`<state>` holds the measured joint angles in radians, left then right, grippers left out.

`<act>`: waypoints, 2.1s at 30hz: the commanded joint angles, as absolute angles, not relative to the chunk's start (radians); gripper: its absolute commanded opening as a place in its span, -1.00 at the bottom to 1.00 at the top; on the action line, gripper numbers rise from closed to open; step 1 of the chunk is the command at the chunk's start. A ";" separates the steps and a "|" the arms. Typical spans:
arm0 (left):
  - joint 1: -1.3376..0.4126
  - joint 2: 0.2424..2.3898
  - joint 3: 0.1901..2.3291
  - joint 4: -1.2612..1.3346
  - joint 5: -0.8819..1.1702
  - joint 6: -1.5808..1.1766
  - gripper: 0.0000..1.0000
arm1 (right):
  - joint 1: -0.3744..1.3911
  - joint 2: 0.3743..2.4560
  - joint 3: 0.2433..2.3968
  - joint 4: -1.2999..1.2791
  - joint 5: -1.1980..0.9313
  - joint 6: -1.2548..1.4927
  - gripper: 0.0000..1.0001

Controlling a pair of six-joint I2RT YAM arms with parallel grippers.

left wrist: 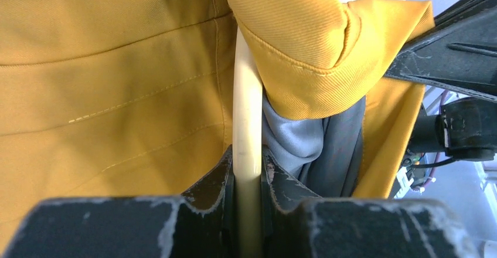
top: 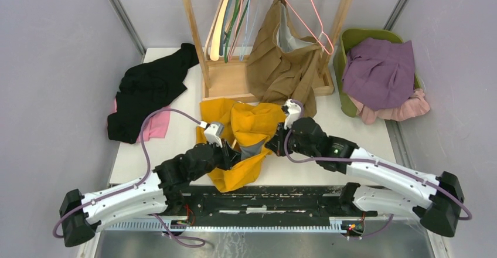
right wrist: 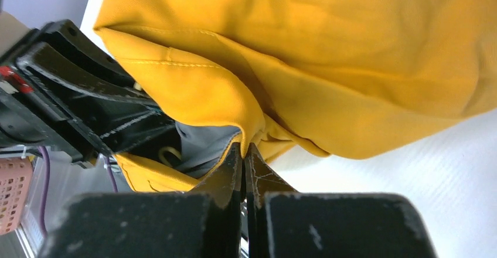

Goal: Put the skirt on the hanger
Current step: Hang the skirt on the hanger.

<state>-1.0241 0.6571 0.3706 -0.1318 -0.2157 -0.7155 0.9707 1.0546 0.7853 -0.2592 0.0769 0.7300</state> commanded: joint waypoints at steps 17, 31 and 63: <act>-1.458 1.089 0.528 -0.110 -0.543 -0.546 -0.94 | 0.900 0.822 0.882 -0.600 0.171 0.554 -0.13; -1.512 1.140 0.525 -0.062 -0.629 -0.567 -0.94 | 1.004 1.003 0.926 -0.513 0.028 0.471 -0.01; -1.615 1.117 0.499 -0.033 -0.732 -0.540 -0.94 | 1.226 1.118 0.843 -0.283 0.500 0.440 0.13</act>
<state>-1.5936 1.1194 0.4847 -0.1089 -0.7055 -0.5854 1.2221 1.1248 0.8780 -0.3962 0.5076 0.4576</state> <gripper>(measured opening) 0.203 0.559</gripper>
